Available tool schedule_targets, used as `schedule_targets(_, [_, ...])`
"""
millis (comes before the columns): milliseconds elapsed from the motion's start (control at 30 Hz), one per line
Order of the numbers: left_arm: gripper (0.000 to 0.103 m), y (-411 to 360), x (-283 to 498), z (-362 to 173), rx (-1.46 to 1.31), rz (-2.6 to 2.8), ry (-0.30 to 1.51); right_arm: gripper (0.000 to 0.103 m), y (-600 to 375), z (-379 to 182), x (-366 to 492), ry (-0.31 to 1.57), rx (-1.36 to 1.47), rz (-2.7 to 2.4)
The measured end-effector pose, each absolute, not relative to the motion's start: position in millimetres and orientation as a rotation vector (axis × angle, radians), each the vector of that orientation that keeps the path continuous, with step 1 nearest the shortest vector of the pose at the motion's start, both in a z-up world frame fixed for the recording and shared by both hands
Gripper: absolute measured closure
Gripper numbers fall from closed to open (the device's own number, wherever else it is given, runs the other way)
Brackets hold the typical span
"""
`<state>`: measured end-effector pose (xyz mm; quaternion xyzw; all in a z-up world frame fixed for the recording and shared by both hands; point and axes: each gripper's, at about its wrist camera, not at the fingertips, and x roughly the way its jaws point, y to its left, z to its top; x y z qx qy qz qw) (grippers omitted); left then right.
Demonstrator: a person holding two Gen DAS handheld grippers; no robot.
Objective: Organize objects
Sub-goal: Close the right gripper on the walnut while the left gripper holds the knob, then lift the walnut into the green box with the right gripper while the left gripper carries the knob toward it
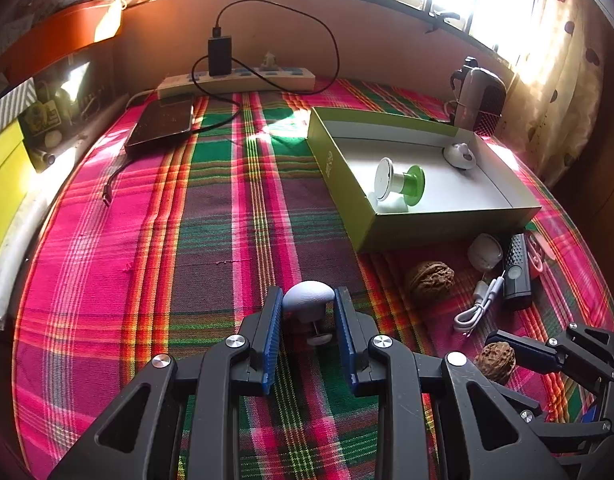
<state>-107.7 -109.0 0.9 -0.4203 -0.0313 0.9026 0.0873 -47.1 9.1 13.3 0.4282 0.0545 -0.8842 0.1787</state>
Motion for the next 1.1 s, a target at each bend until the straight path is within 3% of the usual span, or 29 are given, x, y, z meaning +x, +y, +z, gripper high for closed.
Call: schedule_targets(1100, [0.080, -100, -98, 11, -1.269, 2.773, -0.026, 0.069, 17, 20, -46, 0.138, 1.169, -2.457])
